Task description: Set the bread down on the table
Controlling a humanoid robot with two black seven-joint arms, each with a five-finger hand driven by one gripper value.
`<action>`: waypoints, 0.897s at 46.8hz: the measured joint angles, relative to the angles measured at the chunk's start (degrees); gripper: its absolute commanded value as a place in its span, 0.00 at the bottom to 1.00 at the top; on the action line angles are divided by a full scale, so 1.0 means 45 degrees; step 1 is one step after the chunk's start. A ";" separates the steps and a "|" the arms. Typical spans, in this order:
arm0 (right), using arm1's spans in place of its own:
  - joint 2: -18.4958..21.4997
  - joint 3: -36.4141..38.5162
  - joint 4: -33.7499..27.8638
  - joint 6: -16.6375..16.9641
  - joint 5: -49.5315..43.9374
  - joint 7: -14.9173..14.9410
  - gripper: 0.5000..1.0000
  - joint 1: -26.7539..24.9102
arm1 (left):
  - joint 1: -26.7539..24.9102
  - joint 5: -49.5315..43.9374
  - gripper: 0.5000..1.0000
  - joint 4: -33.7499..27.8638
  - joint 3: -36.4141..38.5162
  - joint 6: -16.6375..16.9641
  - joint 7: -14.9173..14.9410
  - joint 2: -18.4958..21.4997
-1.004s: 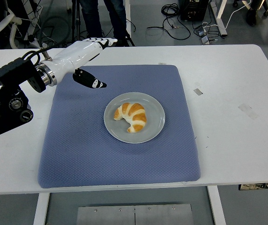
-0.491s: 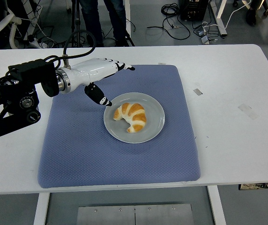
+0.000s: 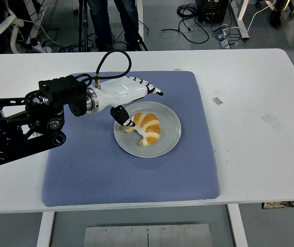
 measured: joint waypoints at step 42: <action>0.0000 -0.0001 0.0000 -0.0004 0.0000 -0.0006 1.00 0.0000 | 0.0284 0.0005 0.71 0.1057 0.0732 -0.0042 -0.0011 -0.0612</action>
